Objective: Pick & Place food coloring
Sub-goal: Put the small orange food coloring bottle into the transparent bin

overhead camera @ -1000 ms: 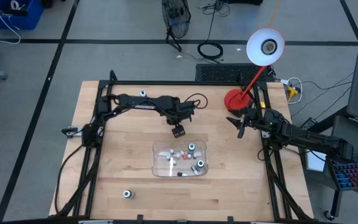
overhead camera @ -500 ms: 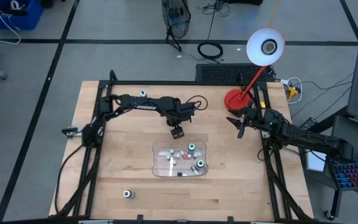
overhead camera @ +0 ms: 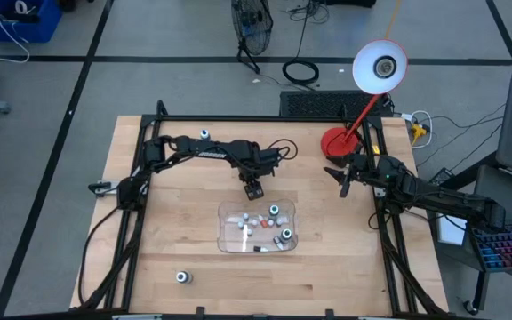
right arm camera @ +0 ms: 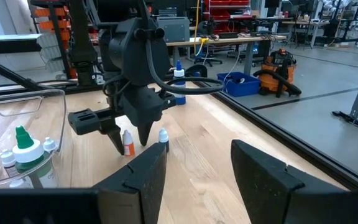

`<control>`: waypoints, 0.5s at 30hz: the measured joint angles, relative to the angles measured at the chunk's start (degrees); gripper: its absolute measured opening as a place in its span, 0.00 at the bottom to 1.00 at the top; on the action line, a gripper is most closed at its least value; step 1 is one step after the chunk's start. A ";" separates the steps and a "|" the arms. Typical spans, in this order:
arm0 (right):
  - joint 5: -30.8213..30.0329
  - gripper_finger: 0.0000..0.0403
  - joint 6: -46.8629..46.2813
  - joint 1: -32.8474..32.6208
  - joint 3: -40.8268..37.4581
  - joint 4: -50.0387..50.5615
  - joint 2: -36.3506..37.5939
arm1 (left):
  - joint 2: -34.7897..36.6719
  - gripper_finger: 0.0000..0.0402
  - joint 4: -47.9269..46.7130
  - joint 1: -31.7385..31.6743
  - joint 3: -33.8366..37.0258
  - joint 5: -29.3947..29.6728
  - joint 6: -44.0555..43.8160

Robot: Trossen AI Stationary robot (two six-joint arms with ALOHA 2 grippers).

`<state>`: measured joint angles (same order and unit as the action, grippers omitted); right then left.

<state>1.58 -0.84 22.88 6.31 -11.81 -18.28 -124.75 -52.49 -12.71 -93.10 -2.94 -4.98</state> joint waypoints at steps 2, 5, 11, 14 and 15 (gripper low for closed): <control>-0.01 0.42 0.01 0.01 0.00 0.00 0.00 | 0.00 0.52 0.11 0.00 0.00 0.00 0.02; 0.01 0.42 0.00 0.01 0.00 0.02 0.00 | 0.00 0.49 0.56 0.00 0.00 0.01 1.77; 0.01 0.42 0.00 0.01 0.00 0.02 0.00 | 0.00 0.32 0.55 0.04 0.00 0.04 5.31; 0.01 0.42 0.00 -0.01 0.00 0.02 0.00 | 0.01 0.20 0.53 0.04 0.00 0.06 6.43; 0.01 0.42 0.01 0.01 0.00 0.02 0.00 | 0.25 0.16 0.39 0.04 0.00 0.07 6.76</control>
<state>1.58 -0.83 22.89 6.31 -11.79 -18.28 -124.50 -52.10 -12.67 -93.10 -2.87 1.78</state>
